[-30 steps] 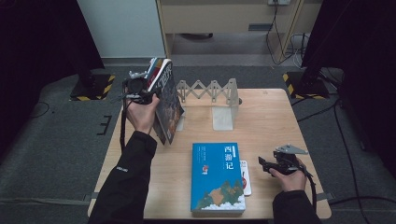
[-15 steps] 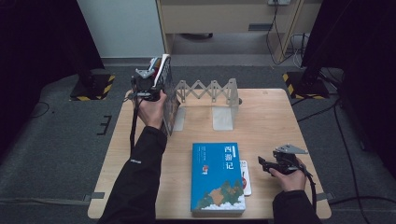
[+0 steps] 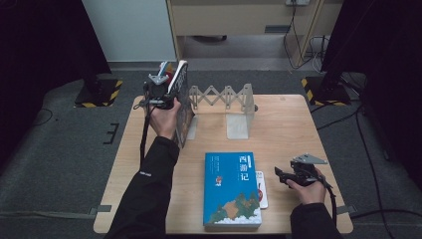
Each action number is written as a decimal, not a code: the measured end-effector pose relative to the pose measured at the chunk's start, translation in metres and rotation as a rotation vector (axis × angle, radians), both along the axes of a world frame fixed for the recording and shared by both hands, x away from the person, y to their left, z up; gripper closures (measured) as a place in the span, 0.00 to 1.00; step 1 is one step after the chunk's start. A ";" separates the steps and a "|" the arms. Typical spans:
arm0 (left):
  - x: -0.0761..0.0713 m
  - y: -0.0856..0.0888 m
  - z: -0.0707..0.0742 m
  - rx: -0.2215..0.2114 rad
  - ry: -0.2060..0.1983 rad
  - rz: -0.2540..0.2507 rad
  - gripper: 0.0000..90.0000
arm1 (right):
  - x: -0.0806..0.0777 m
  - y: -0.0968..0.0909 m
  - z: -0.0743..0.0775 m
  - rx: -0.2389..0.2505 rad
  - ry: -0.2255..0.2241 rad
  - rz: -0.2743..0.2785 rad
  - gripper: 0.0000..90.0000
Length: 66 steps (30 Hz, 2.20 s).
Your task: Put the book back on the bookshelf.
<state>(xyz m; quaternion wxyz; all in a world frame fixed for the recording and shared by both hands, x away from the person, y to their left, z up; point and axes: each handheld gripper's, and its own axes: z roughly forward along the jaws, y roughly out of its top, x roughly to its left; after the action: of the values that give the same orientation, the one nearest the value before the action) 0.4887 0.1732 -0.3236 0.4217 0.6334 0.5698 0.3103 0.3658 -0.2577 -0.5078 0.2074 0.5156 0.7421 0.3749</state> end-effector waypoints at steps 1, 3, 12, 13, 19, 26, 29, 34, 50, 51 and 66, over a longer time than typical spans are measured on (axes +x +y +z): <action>0.001 0.001 -0.002 -0.014 -0.011 0.009 0.91 | 0.000 0.000 0.000 0.001 0.000 -0.001 0.32; 0.001 0.001 -0.003 -0.014 -0.015 0.010 0.91 | 0.000 -0.001 0.000 -0.001 -0.002 0.002 0.32; 0.000 0.005 -0.016 0.002 -0.031 0.052 0.91 | 0.001 -0.001 0.000 -0.004 -0.002 0.004 0.32; 0.000 0.006 -0.017 -0.001 -0.034 0.055 0.91 | 0.001 -0.001 0.000 -0.003 0.001 0.005 0.32; -0.003 0.011 -0.020 0.004 -0.039 0.067 0.90 | 0.000 0.000 0.000 -0.003 0.004 0.003 0.32; -0.007 0.010 -0.022 0.032 -0.005 0.067 0.89 | 0.000 0.000 0.000 -0.002 0.005 0.003 0.32; -0.013 0.012 -0.022 0.021 -0.014 0.057 0.85 | 0.000 0.000 0.000 -0.007 0.003 0.007 0.32; -0.020 0.014 -0.018 0.008 -0.035 0.047 0.79 | 0.000 0.000 0.000 -0.007 0.001 0.008 0.32; -0.067 0.033 -0.017 -0.081 -0.138 -0.080 0.50 | 0.000 0.001 0.001 -0.009 0.000 0.001 0.32; -0.067 0.033 -0.017 -0.081 -0.138 -0.080 0.49 | 0.000 0.001 0.001 -0.009 0.000 0.001 0.32; -0.104 0.056 -0.037 -0.099 -0.165 -0.196 0.42 | -0.001 0.001 0.002 -0.008 -0.012 0.002 0.31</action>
<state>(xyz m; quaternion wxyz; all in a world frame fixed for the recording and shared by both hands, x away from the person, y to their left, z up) 0.3851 0.2292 -0.3605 0.5264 0.6367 0.4831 0.2901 0.3646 -0.2568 -0.5053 0.2133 0.5118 0.7428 0.3752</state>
